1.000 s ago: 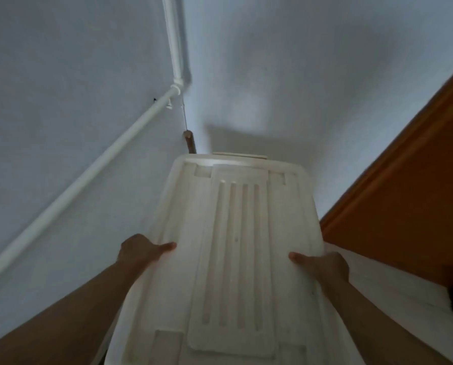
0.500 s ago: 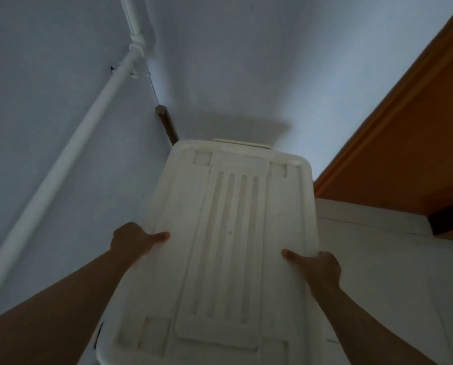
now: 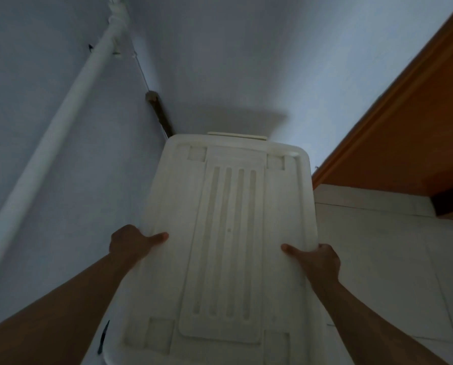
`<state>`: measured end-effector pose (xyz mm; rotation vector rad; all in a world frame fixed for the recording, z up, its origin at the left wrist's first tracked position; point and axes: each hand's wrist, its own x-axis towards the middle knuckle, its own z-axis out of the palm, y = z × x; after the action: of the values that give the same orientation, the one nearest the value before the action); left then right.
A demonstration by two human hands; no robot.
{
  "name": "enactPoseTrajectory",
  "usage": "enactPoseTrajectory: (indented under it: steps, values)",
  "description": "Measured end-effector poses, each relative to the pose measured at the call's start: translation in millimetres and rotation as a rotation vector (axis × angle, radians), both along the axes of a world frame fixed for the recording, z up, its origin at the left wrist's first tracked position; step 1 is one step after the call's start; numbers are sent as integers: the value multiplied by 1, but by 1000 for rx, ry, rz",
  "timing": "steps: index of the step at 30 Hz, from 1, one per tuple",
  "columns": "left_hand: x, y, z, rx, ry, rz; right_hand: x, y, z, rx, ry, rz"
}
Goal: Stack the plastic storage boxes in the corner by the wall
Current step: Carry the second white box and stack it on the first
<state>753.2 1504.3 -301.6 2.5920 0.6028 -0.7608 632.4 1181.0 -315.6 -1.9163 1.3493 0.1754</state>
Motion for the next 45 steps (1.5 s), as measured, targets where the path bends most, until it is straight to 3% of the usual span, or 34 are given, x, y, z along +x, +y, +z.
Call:
enactPoseTrajectory:
  steps: [19, 26, 34, 45]
  values:
    - [1, -8, -6, -62, 25, 28, 6, -3, 4, 89, 27, 89]
    - [-20, -31, 18, -46, 33, 34, 8, -12, 32, 156, 131, 288]
    - [-48, -77, 51, -47, -60, 58, 25, -34, 58, 144, 70, 516]
    - [-137, -156, 74, -28, -71, 472, 73, -106, 79, 74, 118, 966]
